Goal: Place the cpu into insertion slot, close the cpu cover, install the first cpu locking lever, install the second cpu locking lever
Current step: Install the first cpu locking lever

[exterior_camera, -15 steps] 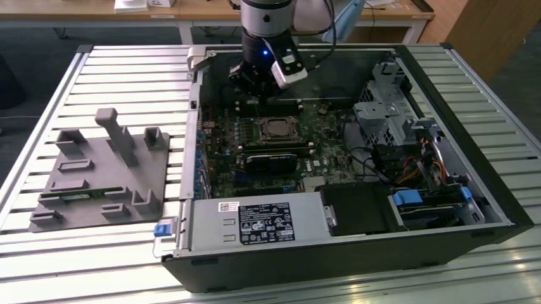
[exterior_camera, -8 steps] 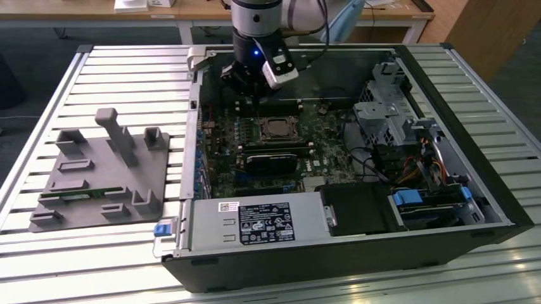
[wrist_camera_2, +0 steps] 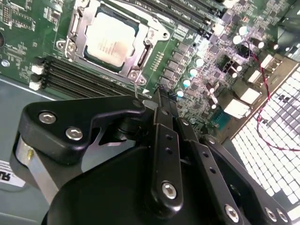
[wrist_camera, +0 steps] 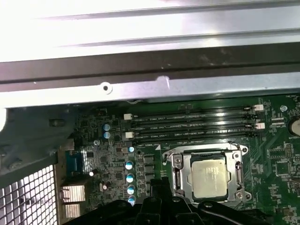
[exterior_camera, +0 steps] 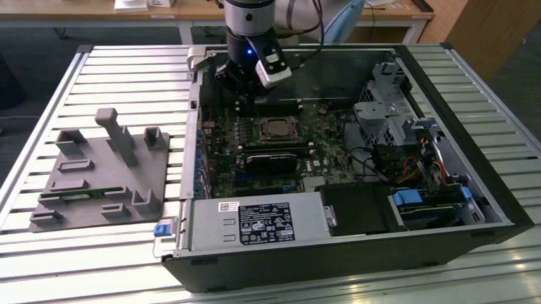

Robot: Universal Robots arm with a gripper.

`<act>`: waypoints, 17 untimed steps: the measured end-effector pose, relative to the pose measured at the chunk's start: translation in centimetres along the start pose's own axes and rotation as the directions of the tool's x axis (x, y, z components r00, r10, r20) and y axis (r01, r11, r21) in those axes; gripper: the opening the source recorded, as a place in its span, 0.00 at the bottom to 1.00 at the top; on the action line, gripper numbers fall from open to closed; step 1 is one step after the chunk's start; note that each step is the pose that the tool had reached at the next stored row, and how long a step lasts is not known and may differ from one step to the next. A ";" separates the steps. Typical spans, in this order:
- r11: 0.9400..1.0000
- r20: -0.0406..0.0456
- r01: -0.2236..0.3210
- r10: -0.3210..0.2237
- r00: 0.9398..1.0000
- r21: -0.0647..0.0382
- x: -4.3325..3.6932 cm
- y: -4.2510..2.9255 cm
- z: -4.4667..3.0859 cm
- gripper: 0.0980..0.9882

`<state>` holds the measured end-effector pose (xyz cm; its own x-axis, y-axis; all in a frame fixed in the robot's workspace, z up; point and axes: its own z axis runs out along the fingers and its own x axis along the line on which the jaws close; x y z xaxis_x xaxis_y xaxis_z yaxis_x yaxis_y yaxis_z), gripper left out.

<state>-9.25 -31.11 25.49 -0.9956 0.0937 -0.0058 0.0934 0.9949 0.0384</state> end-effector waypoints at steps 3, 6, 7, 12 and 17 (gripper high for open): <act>1.000 0.000 0.000 0.000 1.000 -0.002 0.16 0.28 0.05 0.01; 1.000 0.000 0.000 0.000 1.000 -0.003 0.31 0.64 0.10 0.01; 1.000 0.000 0.000 0.000 1.000 -0.003 0.38 0.91 0.12 0.01; 1.000 0.000 0.001 -0.001 1.000 -0.004 0.49 1.66 0.20 0.01; 1.000 0.000 0.003 -0.003 1.000 -0.004 0.18 1.86 0.24 0.01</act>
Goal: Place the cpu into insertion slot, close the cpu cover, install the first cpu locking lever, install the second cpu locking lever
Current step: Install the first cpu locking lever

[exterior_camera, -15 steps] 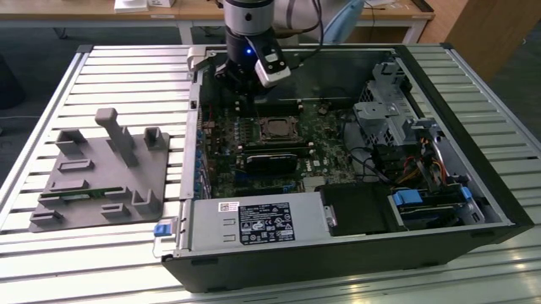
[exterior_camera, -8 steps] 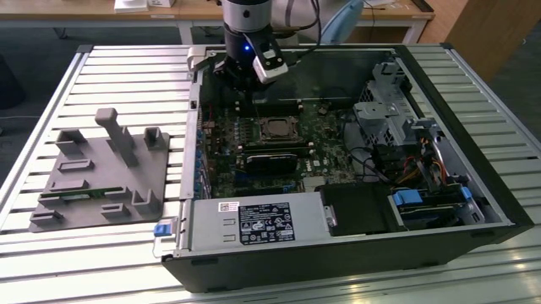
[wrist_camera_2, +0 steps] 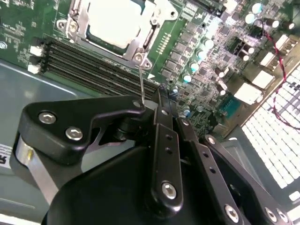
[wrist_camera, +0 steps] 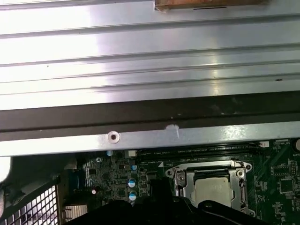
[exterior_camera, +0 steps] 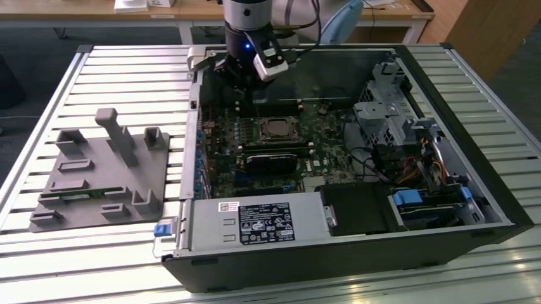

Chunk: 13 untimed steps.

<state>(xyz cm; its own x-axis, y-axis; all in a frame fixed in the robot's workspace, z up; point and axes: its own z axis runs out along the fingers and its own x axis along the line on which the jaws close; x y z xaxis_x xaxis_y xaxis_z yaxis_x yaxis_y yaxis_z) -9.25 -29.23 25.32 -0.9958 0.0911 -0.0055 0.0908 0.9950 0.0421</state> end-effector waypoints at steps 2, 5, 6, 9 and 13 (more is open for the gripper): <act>1.000 0.000 0.000 0.000 1.000 0.000 -0.50 0.08 0.02 0.01; 1.000 0.000 0.000 0.000 1.000 0.000 -1.69 0.24 0.07 0.01; 1.000 0.000 0.001 -0.001 1.000 0.000 -2.13 0.30 0.10 0.01; 1.000 -0.001 0.001 -0.001 1.000 0.000 -3.43 0.47 0.22 0.01; 1.000 -0.003 0.001 -0.001 1.000 -0.025 -3.76 0.42 0.30 0.01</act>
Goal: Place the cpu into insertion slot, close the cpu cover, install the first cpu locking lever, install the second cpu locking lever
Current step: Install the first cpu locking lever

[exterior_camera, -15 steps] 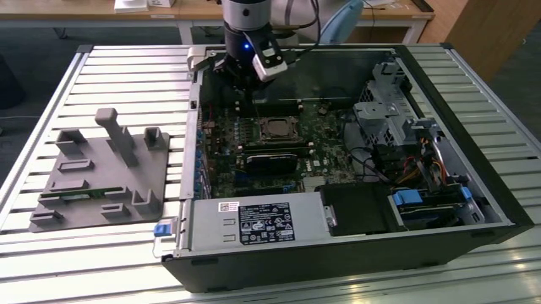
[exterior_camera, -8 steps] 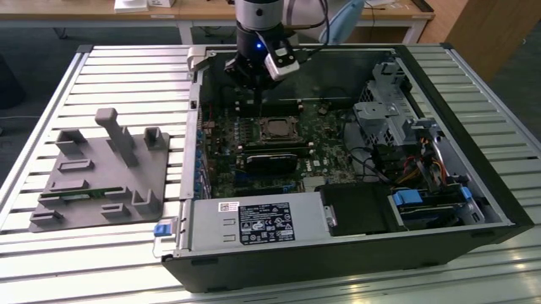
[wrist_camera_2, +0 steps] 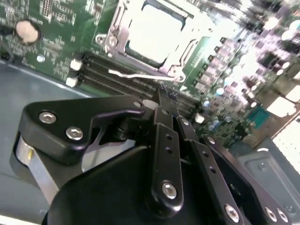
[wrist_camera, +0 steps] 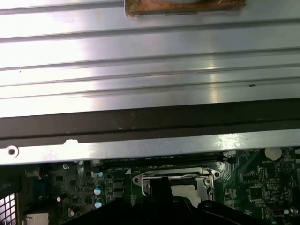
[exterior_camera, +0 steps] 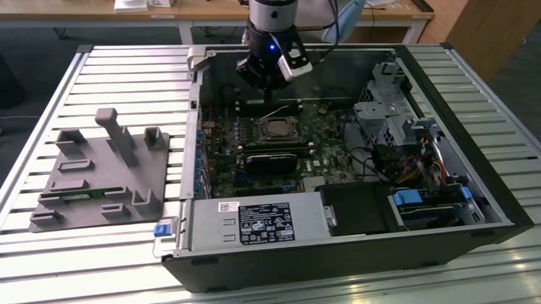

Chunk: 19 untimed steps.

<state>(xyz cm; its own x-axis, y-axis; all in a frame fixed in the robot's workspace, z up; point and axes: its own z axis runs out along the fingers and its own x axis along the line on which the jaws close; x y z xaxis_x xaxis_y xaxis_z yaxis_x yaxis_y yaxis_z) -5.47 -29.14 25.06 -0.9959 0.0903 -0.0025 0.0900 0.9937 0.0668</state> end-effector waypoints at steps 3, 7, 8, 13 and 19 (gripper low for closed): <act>1.000 -0.001 0.004 -0.004 1.000 -0.021 -0.01 -0.10 0.20 0.01; 0.999 -0.002 0.032 -0.032 0.999 -0.021 -0.18 -0.12 0.58 0.01; 0.999 -0.002 0.037 -0.037 0.999 -0.021 -0.25 -0.12 0.68 0.01; 0.999 -0.003 0.040 -0.040 0.999 -0.021 -1.00 -0.09 1.28 0.01; 0.999 -0.003 0.041 -0.041 0.999 -0.019 -1.51 -0.07 1.86 0.01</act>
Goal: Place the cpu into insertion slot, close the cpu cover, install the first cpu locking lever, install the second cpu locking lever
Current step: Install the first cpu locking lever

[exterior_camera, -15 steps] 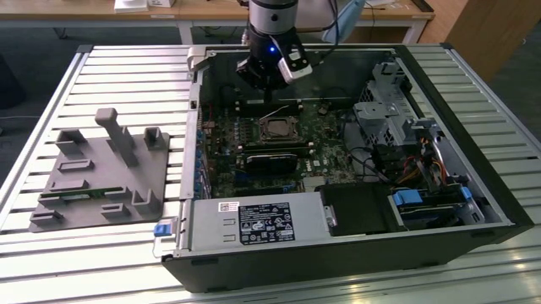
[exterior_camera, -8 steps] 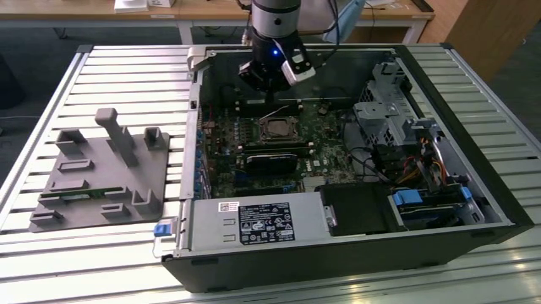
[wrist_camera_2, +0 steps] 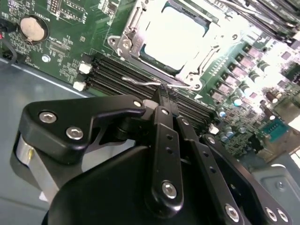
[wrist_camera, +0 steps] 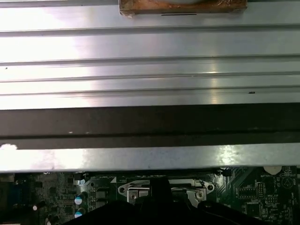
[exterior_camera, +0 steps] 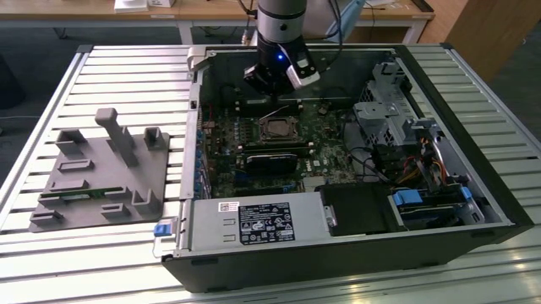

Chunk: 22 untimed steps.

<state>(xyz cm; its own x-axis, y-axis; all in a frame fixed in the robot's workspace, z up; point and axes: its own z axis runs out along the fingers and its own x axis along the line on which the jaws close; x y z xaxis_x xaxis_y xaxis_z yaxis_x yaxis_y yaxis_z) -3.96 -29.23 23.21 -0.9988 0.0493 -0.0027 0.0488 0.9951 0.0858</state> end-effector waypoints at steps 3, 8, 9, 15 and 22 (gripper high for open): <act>1.000 0.000 0.000 0.000 1.000 0.000 -0.30 0.06 0.27 0.01; 1.000 -0.001 0.018 -0.018 1.000 0.000 -0.44 0.20 0.62 0.01; 1.000 -0.001 0.018 -0.018 1.000 0.000 -0.51 0.23 0.67 0.01; 1.000 -0.001 0.018 -0.018 1.000 0.000 -1.00 0.30 0.92 0.01; 1.000 -0.001 0.018 -0.018 1.000 0.000 -1.48 0.38 1.43 0.01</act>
<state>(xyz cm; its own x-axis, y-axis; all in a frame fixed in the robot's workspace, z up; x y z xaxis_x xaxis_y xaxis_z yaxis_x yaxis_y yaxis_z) -2.45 -28.80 21.82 -0.9995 0.0315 -0.0032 0.0311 0.9958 0.0856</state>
